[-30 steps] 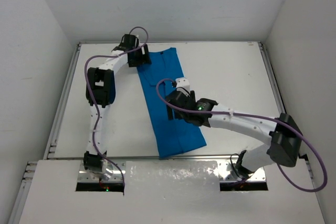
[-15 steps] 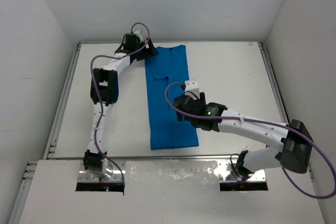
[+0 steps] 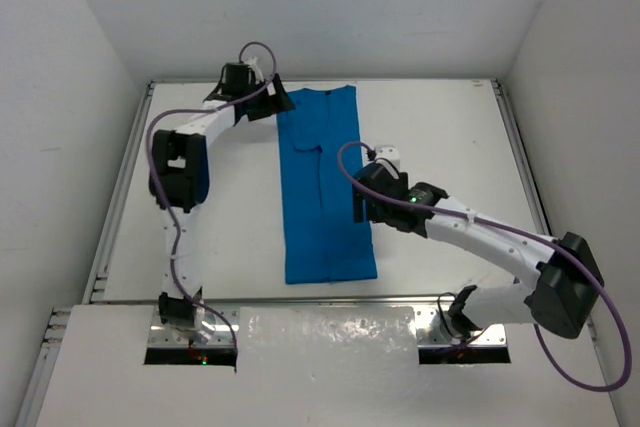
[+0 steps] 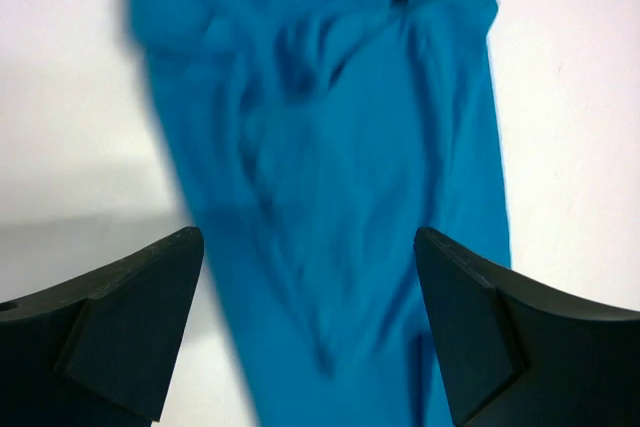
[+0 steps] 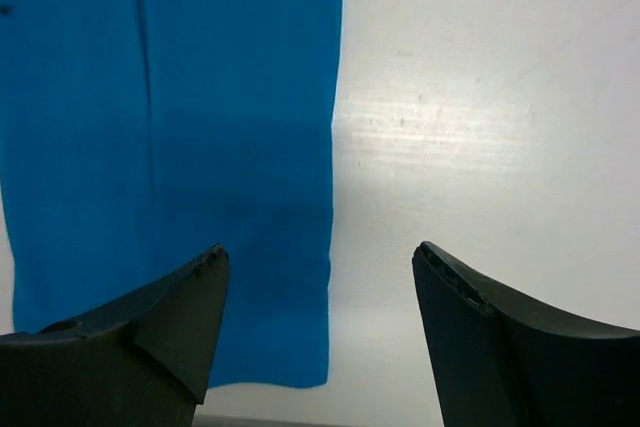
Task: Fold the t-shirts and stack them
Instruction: Rotate the tshirt 90 degrees
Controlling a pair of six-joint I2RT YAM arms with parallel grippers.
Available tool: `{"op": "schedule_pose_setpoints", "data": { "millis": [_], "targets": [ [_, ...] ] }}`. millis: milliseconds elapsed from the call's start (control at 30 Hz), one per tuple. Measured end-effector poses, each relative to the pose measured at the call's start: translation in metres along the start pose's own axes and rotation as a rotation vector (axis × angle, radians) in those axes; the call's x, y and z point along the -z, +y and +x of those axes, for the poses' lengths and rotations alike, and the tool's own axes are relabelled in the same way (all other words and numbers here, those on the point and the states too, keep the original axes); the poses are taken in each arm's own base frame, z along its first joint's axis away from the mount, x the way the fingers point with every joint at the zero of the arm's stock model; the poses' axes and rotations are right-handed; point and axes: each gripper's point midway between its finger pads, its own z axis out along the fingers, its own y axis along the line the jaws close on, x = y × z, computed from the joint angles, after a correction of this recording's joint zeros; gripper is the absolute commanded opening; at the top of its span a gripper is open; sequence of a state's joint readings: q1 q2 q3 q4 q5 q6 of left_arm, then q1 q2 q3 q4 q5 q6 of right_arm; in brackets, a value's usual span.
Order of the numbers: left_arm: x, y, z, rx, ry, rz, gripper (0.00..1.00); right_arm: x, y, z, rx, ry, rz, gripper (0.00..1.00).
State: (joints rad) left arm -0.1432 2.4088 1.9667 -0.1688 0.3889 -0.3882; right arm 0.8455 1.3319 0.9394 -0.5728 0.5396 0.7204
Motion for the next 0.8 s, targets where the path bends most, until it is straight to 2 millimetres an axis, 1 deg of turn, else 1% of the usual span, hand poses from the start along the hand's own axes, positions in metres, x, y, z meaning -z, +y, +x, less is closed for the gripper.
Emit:
{"op": "schedule_pose_setpoints", "data": {
  "millis": [100, 167, 233, 300, 333, 367, 400, 467, 533, 633, 667, 700, 800],
  "targets": [
    [0.066, -0.001, 0.019, -0.018, 0.045, -0.086, 0.84, 0.000, -0.008, 0.014, -0.083, 0.044, -0.038, 0.69],
    [0.111, -0.008, 0.029, -0.025, 0.054, -0.120, 0.80, 0.002, -0.019, 0.034, -0.120, 0.074, -0.058, 0.67],
    [0.147, -0.016, 0.040, -0.022, 0.052, -0.130, 0.76, 0.005, -0.023, 0.054, -0.132, 0.110, -0.085, 0.65],
    [0.177, -0.020, 0.065, -0.003, 0.072, -0.135, 0.74, 0.006, -0.022, 0.075, -0.139, 0.161, -0.114, 0.61],
    [0.190, -0.020, 0.085, 0.020, 0.099, -0.141, 0.73, 0.005, -0.020, 0.086, -0.150, 0.183, -0.140, 0.57],
    [0.203, -0.020, 0.109, 0.037, 0.135, -0.147, 0.73, 0.005, -0.019, 0.096, -0.160, 0.206, -0.155, 0.56],
    [0.211, -0.019, 0.128, 0.046, 0.158, -0.153, 0.72, 0.005, -0.019, 0.107, -0.175, 0.221, -0.175, 0.55],
    [0.227, -0.020, 0.174, 0.078, 0.246, -0.169, 0.72, 0.006, -0.021, 0.129, -0.197, 0.257, -0.202, 0.55],
    [0.238, -0.023, 0.212, 0.093, 0.318, -0.175, 0.71, 0.006, -0.022, 0.146, -0.213, 0.281, -0.226, 0.55],
    [0.253, -0.032, 0.252, 0.112, 0.386, -0.160, 0.71, 0.006, -0.024, 0.165, -0.231, 0.314, -0.240, 0.57],
    [0.258, -0.034, 0.261, 0.123, 0.399, -0.154, 0.71, 0.006, -0.024, 0.169, -0.235, 0.322, -0.247, 0.58],
    [0.263, -0.035, 0.267, 0.131, 0.400, -0.150, 0.70, 0.005, -0.023, 0.172, -0.239, 0.325, -0.255, 0.59],
    [0.274, -0.038, 0.275, 0.163, 0.375, -0.129, 0.70, 0.005, -0.019, 0.174, -0.251, 0.317, -0.287, 0.60]
  ]
}}
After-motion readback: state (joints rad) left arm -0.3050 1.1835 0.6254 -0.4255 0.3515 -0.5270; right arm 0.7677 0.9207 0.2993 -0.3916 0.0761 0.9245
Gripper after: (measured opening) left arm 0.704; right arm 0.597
